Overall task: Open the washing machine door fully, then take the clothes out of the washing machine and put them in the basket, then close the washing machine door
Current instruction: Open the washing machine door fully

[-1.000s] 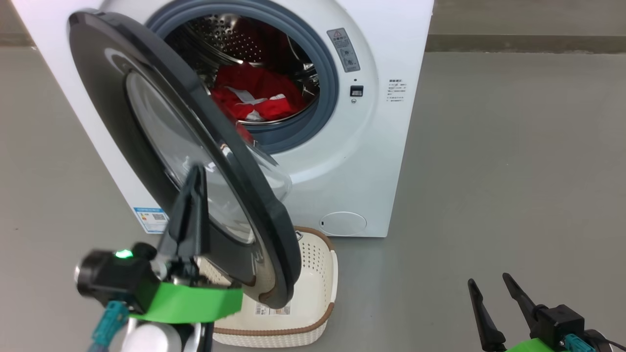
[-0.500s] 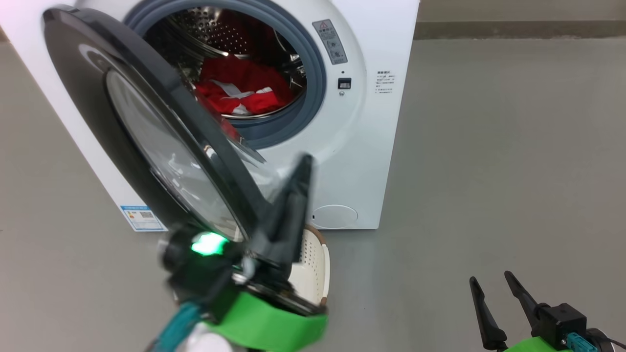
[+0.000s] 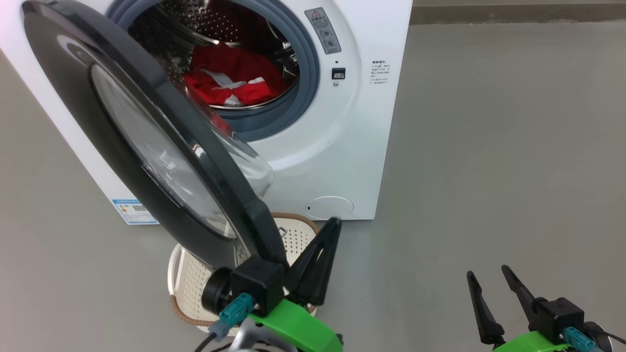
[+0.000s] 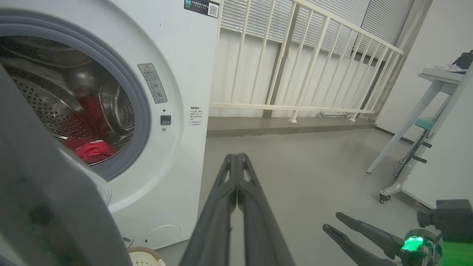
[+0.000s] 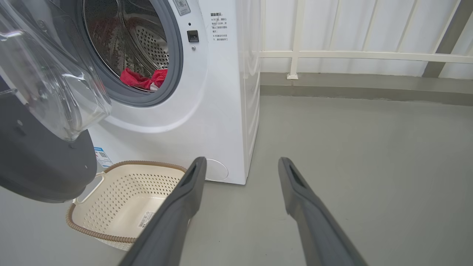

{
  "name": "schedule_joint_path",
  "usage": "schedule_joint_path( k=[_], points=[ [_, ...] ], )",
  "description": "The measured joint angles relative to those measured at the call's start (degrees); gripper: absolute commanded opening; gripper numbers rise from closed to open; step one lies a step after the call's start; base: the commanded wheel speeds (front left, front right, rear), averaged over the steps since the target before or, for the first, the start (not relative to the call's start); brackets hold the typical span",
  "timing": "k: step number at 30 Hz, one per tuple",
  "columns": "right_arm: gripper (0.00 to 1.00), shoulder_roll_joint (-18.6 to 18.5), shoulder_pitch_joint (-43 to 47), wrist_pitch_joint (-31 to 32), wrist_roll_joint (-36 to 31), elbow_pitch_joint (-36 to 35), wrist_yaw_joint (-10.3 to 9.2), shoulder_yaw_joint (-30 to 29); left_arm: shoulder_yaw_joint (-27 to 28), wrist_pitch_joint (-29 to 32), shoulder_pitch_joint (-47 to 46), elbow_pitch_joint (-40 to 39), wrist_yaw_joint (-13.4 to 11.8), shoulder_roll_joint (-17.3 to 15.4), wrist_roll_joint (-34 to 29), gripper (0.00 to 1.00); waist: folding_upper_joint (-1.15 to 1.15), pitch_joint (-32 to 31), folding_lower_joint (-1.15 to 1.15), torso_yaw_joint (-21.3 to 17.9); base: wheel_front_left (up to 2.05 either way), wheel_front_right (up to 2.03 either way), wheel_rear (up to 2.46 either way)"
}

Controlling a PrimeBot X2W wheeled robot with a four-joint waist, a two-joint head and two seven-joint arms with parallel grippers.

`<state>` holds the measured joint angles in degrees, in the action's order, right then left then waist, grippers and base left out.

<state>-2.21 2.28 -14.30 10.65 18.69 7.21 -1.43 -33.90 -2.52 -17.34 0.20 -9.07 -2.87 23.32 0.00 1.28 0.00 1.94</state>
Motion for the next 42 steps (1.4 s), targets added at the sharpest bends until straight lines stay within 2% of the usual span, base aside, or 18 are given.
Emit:
schedule_joint_path(
  k=[15, 42],
  points=[
    [1.0, 0.0, -0.5, 0.0, 0.3, 0.6, 0.0, 0.1, 3.2, -2.2, 1.1, 9.5, -1.6, -1.8, 1.5, 0.0, 0.0, 1.3, 0.0, 0.4, 0.0, 0.0, 0.0],
    [1.0, 0.0, -1.5, 0.0, 0.3, 0.8, 0.0, -0.3, 3.6, -4.2, 1.2, 10.0, -1.6, -1.7, 2.9, 0.0, 0.0, 2.2, 0.0, 2.5, 0.0, 0.0, 0.0]
  ],
)
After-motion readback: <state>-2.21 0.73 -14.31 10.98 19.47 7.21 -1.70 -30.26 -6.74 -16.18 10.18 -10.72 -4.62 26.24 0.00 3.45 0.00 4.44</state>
